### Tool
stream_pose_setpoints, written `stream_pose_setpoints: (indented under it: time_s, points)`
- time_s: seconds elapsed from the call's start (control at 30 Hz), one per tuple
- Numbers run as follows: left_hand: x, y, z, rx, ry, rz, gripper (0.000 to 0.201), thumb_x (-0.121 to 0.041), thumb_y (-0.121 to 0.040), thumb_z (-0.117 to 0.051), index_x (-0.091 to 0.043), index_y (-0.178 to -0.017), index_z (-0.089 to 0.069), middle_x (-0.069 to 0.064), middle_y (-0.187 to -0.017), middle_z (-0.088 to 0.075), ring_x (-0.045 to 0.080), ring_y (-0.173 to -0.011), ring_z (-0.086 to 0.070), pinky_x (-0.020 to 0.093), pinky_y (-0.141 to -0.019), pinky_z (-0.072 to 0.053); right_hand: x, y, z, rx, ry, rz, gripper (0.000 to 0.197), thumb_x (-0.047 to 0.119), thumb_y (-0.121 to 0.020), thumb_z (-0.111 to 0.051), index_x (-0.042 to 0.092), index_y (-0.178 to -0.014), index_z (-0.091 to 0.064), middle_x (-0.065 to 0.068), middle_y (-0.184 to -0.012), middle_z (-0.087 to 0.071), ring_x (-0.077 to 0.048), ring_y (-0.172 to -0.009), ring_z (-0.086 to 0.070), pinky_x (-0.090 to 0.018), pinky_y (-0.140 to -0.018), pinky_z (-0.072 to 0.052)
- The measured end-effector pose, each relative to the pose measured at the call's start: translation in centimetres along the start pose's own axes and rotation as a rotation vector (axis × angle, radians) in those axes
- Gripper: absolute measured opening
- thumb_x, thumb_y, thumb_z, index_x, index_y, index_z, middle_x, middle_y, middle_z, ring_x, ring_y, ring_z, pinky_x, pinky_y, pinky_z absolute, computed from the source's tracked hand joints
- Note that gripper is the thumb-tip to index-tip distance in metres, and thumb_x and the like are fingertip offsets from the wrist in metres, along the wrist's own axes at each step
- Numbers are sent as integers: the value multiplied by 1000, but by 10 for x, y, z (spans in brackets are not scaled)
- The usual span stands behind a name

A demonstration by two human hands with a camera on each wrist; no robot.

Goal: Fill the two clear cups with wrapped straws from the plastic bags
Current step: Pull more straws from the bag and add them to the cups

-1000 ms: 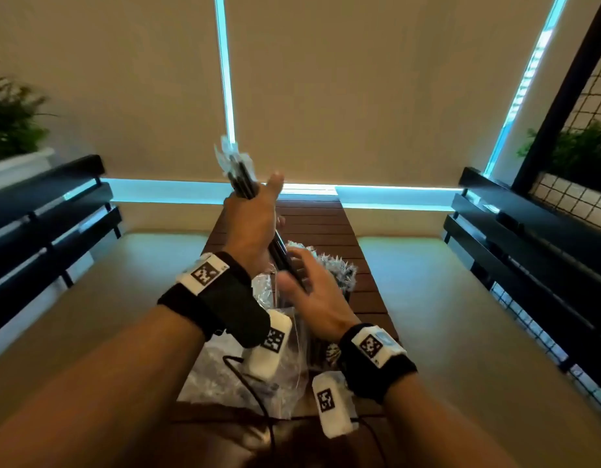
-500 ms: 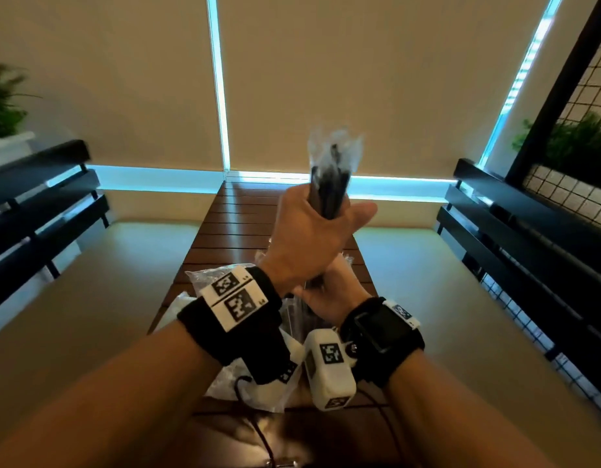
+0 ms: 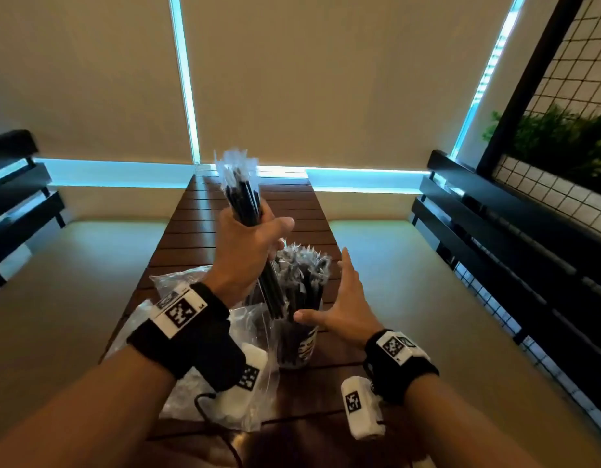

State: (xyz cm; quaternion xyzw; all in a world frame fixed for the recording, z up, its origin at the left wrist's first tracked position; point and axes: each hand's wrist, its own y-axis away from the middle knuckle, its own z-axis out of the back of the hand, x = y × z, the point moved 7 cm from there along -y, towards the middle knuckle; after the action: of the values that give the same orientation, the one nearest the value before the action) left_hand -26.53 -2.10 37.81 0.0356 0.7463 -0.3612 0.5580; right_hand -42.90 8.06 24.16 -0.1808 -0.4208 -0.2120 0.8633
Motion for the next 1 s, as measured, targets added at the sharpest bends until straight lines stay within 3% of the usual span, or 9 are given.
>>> stream_pose_setpoints:
  time_s: [0.07, 0.13, 0.2, 0.33, 0.47, 0.63, 0.77, 0.87, 1.0]
  points:
    - [10, -1, -4, -17, 33, 3, 38, -5, -75, -72, -16, -53, -43, -3, -42, -41, 16, -37, -41, 28, -49, -43, -19, -8, -19, 83, -63, -33, 159, 69, -40, -90, 39, -154, 16, 3, -167, -7, -16, -152, -13, -48, -122, -22]
    - [16, -5, -5, -49, 47, -2, 37, -5, -74, -70, -15, -53, -42, -6, -40, -40, 14, -35, -41, 28, -49, -43, -30, -19, -33, 133, -191, -34, 153, 56, -43, -97, 41, -155, 7, 8, -161, -30, -11, -145, -34, -42, -118, -32]
    - [21, -10, -3, -95, 53, -18, 37, -3, -75, -70, -14, -52, -43, -7, -39, -40, 13, -34, -42, 28, -49, -43, -30, -27, -38, 129, -241, -17, 132, 45, -48, -98, 39, -151, -15, 18, -139, -54, 0, -125, -53, -30, -108, -42]
    - [35, -14, 4, -200, 7, -41, 35, -3, -77, -70, -12, -53, -46, -6, -41, -43, 16, -36, -46, 31, -48, -46, -23, -35, -43, 6, -219, 55, 73, 27, -60, -96, 31, -119, -53, 25, -102, -65, 23, -91, -58, -6, -80, -48]
    - [53, -16, 11, -315, -30, -11, 30, -4, -78, -70, -4, -57, -49, -2, -44, -46, 18, -39, -48, 36, -50, -49, -21, -35, -53, -71, -243, 128, 44, 33, -67, -90, 42, -102, -65, 5, -109, -72, 0, -102, -67, -19, -85, -54]
    - [77, -14, 9, -345, -85, 23, 32, -11, -75, -69, 0, -57, -44, 14, -52, -45, 27, -48, -47, 42, -49, -46, -42, -35, -65, 44, -336, -2, 69, 40, -60, -88, 24, -122, -62, -2, -120, -69, -11, -112, -66, -33, -94, -54]
    - [101, 2, 0, -252, -211, 51, 32, -7, -79, -69, 0, -54, -48, 20, -50, -51, 39, -48, -50, 42, -52, -51, -45, -30, -66, 214, -509, -107, 73, 20, -63, -86, 23, -129, -55, 1, -118, -73, -16, -111, -68, -35, -93, -55]
    - [126, 16, -2, -169, -311, 85, 40, -18, -84, -75, -18, -52, -51, 1, -48, -54, 20, -46, -54, 36, -53, -54, -34, -26, -67, 319, -587, -103, 68, -1, -74, -81, 27, -127, -50, 7, -110, -73, -8, -103, -70, -24, -81, -57]
    - [129, 27, -8, -76, -347, 102, 34, -46, -80, -77, -29, -60, -55, -13, -53, -59, 0, -51, -58, 17, -53, -46, -28, -32, -68, 183, -480, -32, 83, 3, -66, -89, 21, -134, -45, 0, -120, -70, -13, -111, -68, -34, -93, -57]
